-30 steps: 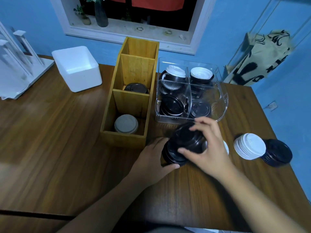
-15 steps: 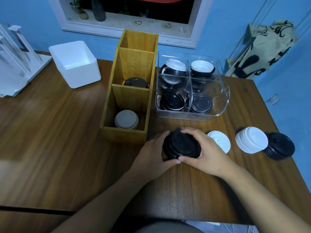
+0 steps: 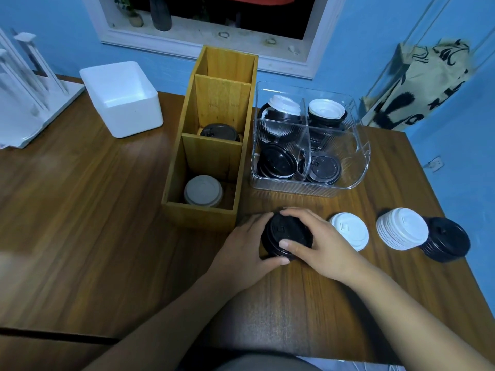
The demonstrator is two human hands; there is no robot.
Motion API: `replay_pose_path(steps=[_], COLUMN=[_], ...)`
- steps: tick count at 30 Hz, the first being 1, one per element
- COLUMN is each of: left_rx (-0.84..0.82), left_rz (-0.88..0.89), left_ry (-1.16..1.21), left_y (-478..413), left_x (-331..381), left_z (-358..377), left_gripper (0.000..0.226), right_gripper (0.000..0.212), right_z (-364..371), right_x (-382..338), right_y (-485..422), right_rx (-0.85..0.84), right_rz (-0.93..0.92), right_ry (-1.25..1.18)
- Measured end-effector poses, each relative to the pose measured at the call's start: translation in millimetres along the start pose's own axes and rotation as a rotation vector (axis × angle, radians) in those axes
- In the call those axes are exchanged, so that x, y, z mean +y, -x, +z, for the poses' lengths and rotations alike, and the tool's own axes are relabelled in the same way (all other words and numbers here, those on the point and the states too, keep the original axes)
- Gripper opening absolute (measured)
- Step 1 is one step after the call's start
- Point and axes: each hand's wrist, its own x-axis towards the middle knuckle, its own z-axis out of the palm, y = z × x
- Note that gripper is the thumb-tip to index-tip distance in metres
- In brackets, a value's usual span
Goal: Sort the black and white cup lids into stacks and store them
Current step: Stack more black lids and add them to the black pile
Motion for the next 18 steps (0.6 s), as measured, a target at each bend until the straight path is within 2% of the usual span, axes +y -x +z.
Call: replay_pose_path(steps=[4, 10, 16, 18], left_rx=[0.0, 0.004, 0.012, 0.014], left_rz=[-0.005, 0.009, 0.046, 0.065], left_ry=[-0.018, -0.051, -0.09, -0.112], left_y=[-1, -1, 1, 2], left_x=[-2, -4, -1, 0], left_z=[2, 4, 4, 4], left_gripper=[0.095, 0.096, 0.093, 0.091], right_gripper=[0.076, 0.078, 0.082, 0.074], right_z=[7, 13, -6, -20], right_x=[4, 12, 4, -8], right_y=[2, 5, -1, -9], right_rx=[0.022, 0.017, -0.081, -0.04], right_rz=[0.034, 0.02, 0.014, -0.037], right_ry=[-0.026, -0.032, 0.161, 0.216])
